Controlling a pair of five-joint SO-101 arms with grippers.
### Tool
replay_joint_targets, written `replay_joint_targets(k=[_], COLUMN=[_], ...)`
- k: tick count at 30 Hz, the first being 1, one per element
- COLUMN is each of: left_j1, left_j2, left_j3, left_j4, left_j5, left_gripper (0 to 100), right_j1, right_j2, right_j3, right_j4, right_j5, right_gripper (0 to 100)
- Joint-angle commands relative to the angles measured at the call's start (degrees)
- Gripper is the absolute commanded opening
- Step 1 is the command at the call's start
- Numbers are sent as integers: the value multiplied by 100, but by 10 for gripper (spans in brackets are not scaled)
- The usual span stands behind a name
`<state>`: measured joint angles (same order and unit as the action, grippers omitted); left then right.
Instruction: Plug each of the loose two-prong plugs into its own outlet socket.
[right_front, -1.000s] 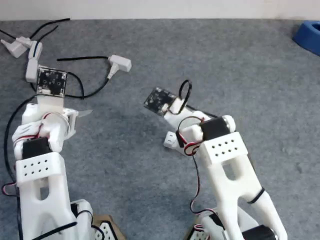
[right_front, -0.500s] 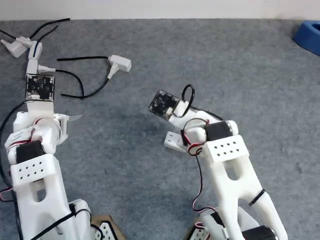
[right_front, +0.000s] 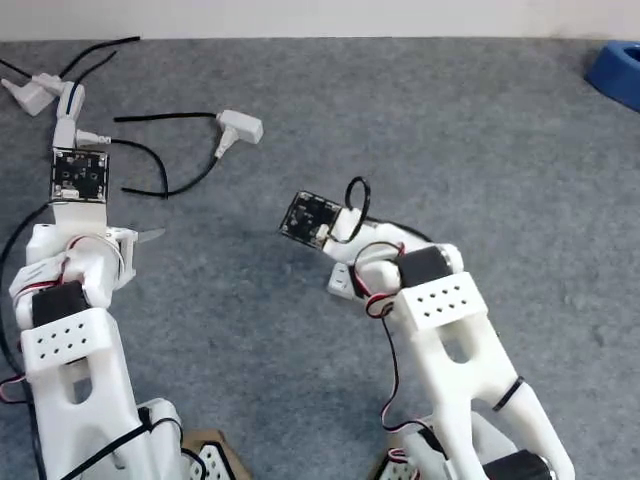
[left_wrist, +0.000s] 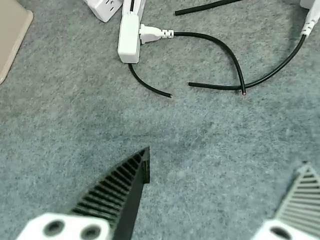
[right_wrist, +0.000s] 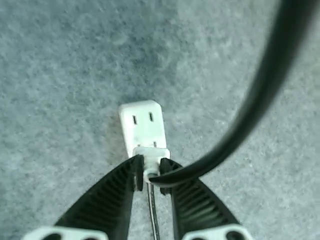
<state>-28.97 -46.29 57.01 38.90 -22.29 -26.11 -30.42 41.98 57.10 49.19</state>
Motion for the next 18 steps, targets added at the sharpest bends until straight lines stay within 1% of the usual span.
replay_joint_targets(k=[1, 7, 18], left_j1=[-110, -259, -295], left_j2=[-13, -22, -22], left_j3=[-31, -31, -57], left_j4=[-123, -132, -132], left_j5=[-53, -53, -53], left_gripper=[410, 411, 411], right_j1=[-119, -136, -101], right_j2=[-110, -48, -40], right_j3=[-92, -48, 31], right_j4=[-224, -295, -295], right_j5=[-123, -97, -105], right_gripper=[5, 5, 5])
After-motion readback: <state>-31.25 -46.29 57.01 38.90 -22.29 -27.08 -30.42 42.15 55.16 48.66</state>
